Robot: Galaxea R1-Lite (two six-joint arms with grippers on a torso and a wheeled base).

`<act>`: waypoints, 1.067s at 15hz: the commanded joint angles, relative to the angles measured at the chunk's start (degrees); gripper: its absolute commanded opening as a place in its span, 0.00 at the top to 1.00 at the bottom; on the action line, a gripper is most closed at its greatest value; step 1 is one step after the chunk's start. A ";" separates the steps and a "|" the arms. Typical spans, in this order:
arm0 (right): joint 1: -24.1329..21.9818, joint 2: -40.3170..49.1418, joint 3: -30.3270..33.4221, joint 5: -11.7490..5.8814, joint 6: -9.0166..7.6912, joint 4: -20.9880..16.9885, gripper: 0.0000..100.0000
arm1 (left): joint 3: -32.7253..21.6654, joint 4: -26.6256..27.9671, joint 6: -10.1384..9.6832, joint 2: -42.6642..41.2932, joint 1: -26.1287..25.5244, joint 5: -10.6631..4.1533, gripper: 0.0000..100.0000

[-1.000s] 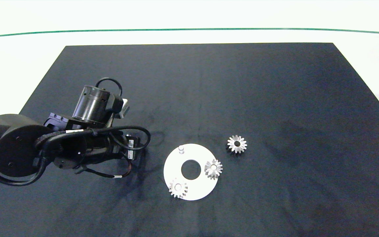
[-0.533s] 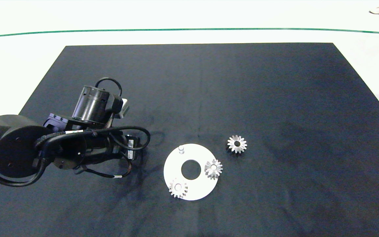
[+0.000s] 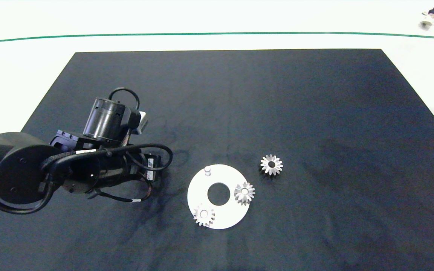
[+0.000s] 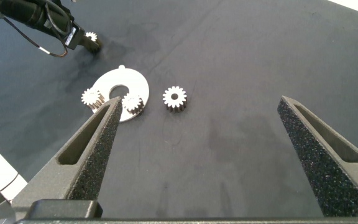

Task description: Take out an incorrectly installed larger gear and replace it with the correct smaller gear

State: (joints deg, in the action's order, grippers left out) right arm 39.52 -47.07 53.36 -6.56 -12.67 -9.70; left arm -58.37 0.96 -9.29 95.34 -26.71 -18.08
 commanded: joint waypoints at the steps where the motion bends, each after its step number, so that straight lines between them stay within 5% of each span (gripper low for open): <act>1: 0.03 -0.13 -0.01 -0.03 -0.08 -0.05 0.00 | -0.08 -0.08 -0.20 0.11 -0.01 -0.73 0.68; 12: 0.03 0.22 -0.01 0.32 0.01 0.04 0.00 | 0.45 -1.58 0.15 -1.83 -0.71 -0.99 0.83; 16: 0.03 0.22 -0.01 0.32 0.01 0.04 0.00 | 0.10 -0.08 1.47 -4.99 -6.07 -0.99 0.92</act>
State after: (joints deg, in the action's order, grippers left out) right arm 39.52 -46.80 53.36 -6.17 -12.59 -9.59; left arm -58.02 0.51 -8.07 92.00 -30.87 -18.98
